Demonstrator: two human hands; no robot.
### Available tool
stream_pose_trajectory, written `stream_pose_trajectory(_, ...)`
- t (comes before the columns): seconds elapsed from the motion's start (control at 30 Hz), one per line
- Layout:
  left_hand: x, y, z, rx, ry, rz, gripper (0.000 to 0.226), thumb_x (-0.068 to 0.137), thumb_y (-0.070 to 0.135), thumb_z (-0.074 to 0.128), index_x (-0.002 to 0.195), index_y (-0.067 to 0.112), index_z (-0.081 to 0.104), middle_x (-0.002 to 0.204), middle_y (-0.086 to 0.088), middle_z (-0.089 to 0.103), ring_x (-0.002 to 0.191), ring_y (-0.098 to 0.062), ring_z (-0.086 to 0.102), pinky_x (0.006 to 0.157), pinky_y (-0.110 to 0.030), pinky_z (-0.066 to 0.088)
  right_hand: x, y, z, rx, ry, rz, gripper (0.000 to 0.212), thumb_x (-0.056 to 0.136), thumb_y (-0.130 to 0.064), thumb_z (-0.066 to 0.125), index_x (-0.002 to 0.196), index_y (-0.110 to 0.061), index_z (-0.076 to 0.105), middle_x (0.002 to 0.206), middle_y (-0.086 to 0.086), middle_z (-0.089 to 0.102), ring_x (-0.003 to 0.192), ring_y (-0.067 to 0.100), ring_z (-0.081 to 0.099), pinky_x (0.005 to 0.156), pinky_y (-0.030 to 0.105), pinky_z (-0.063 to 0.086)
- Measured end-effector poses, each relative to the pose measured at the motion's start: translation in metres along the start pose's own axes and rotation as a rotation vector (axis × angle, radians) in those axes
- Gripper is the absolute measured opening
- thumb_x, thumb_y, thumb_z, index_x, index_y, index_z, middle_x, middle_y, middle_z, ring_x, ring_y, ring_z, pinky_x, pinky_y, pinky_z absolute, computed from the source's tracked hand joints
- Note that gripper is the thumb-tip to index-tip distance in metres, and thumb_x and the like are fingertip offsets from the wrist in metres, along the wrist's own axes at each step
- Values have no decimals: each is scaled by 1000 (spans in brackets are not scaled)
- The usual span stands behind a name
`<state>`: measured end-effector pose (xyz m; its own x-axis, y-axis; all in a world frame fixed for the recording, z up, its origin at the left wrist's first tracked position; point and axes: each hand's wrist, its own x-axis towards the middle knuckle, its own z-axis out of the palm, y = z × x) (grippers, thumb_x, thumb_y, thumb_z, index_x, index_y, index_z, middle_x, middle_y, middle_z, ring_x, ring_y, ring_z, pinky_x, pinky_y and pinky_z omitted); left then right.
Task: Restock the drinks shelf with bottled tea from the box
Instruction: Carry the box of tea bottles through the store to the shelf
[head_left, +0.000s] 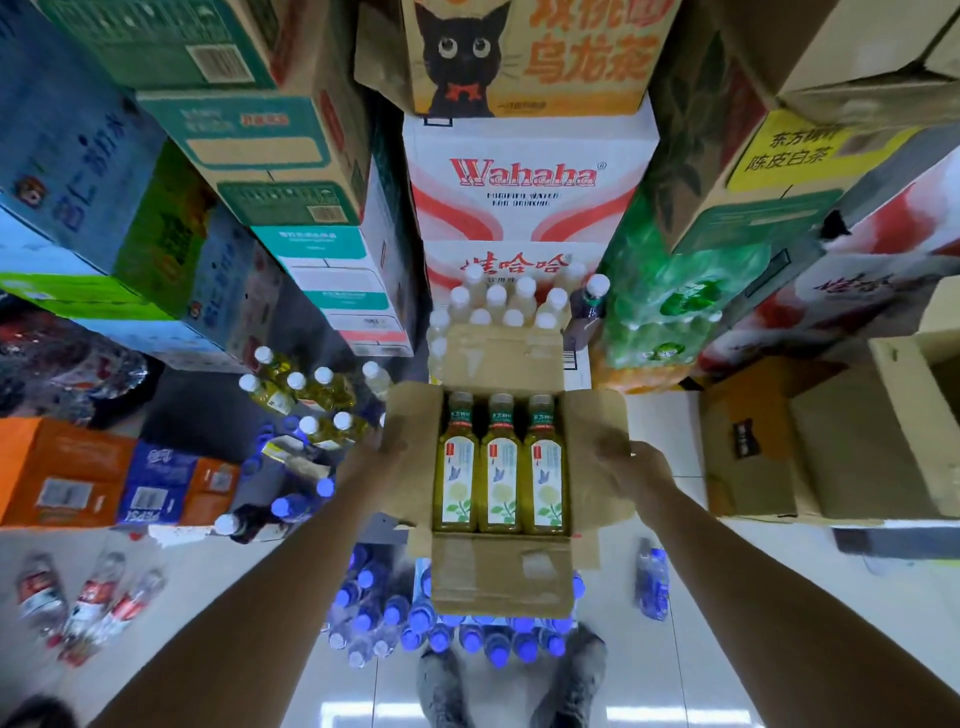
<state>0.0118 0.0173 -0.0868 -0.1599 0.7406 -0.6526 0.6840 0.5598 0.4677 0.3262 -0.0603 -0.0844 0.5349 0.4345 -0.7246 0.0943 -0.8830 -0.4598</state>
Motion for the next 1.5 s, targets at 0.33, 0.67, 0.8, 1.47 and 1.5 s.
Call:
stream_pose_trajectory(0.33, 2, 17, 3, -430, -294, -195, 58, 83, 30, 80, 129, 20, 46, 118, -9, 64, 106, -28, 61, 92, -48, 52, 8, -8, -3, 260, -245, 186, 56, 73, -20, 87, 120, -11, 56, 109, 15, 68, 103, 35, 65, 96, 52, 52)
stream_pose_trajectory(0.67, -6, 27, 14, -127, -161, -44, 53, 87, 34, 70, 129, 12, 47, 114, -8, 60, 105, -24, 57, 83, -39, 47, 8, -21, 12, 126, -211, 65, 54, 77, -27, 83, 114, -7, 51, 98, 12, 65, 95, 30, 64, 91, 45, 53)
stream_pose_trajectory(0.8, -9, 30, 18, -117, -133, -33, 43, 87, 31, 69, 121, 11, 51, 107, -8, 61, 101, -24, 60, 88, -41, 51, 2, -23, 12, 74, -148, 2, 50, 78, -28, 81, 110, -10, 47, 93, 8, 60, 99, 31, 60, 89, 45, 52)
stream_pose_trajectory(1.47, -7, 20, 15, -146, -186, 3, 40, 91, 36, 68, 120, 18, 47, 109, -6, 60, 97, -21, 58, 81, -37, 43, -5, -23, 9, -190, -293, -175, 31, 90, -36, 66, 106, -9, 62, 95, 10, 72, 87, 26, 70, 80, 40, 57)
stream_pose_trajectory(1.5, -7, 18, 14, -162, -190, 6, 41, 91, 36, 67, 122, 18, 47, 110, -6, 61, 99, -22, 58, 82, -38, 44, -6, -22, 11, -180, -274, -173, 29, 90, -35, 66, 105, -9, 62, 94, 10, 71, 87, 25, 70, 79, 39, 57)
